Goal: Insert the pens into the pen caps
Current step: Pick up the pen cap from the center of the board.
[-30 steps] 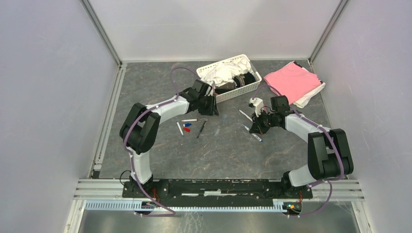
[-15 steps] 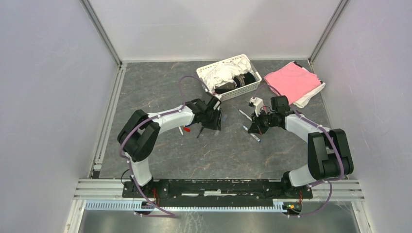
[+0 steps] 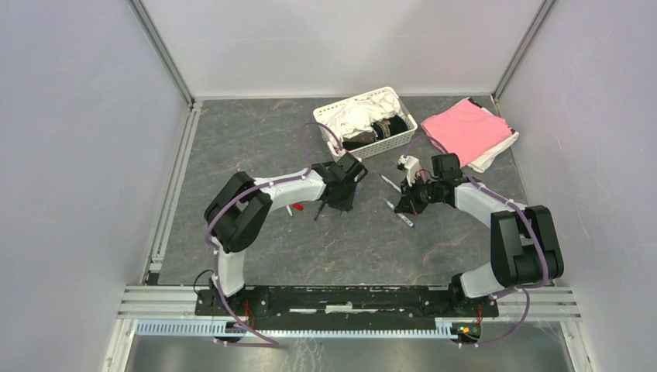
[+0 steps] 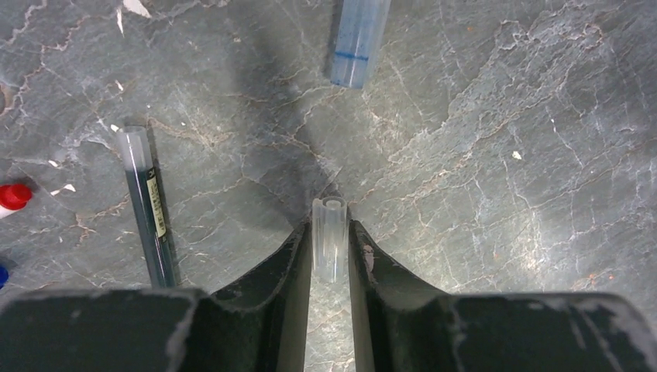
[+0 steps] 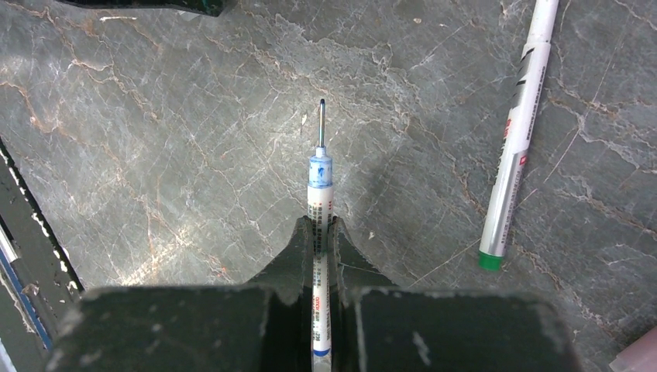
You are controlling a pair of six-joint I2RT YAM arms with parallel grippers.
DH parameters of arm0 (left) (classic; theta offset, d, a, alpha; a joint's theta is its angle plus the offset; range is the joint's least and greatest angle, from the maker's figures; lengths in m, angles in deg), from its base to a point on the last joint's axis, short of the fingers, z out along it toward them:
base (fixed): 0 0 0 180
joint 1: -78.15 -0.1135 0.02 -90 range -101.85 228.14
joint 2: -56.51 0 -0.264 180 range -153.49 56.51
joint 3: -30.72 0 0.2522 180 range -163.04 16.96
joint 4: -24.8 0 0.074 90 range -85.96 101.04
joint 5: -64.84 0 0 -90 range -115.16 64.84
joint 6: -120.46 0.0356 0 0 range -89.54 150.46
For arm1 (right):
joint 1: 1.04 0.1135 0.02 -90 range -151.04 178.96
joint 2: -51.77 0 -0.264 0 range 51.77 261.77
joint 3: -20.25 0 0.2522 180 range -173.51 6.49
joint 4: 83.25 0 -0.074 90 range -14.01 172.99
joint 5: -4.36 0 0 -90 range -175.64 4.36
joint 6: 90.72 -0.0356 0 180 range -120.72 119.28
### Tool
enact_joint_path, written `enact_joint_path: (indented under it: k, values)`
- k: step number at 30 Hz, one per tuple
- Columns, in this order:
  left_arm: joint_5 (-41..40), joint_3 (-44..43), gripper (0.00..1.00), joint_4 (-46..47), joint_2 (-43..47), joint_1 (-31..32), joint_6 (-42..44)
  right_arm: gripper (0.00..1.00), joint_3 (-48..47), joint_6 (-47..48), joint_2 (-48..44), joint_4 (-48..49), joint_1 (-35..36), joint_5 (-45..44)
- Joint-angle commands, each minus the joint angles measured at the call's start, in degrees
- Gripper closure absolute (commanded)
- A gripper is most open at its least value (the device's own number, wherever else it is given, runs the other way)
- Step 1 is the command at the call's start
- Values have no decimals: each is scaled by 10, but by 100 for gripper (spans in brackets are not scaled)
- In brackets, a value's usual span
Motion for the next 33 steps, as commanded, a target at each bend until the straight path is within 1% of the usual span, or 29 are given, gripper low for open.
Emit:
enact_joint_path:
  k: [1, 4, 7, 10, 14, 18, 23, 28, 31, 33]
  values:
    - [-28, -32, 73, -22, -30, 13, -3, 100, 1, -4, -7, 14, -1, 17]
    - [-33, -38, 81, -33, -42, 17, 5, 100, 3, -3, -9, 15, -2, 16]
    - [-31, -34, 88, -30, -35, 17, 4, 100, 5, -1, -11, 15, -2, 18]
    - [-6, -16, 90, 7, -11, 15, -2, 100, 11, -3, -15, 19, -2, 29]
    - [87, 41, 91, 130, 41, -5, -38, 100, 24, -15, -21, 30, 0, 45]
    - [154, 95, 91, 244, 71, -32, -90, 100, 34, -26, -25, 42, 0, 52]
    - [181, 127, 91, 273, 81, -64, -140, 100, 37, -33, -27, 48, 0, 43]
    - [222, 186, 90, 361, 100, -92, -201, 100, 42, -45, -25, 56, 0, 58]
    - [232, 202, 90, 392, 104, -99, -221, 100, 45, -51, -24, 60, 0, 63]
    - [234, 205, 90, 397, 103, -102, -226, 100, 44, -52, -21, 61, 0, 65]
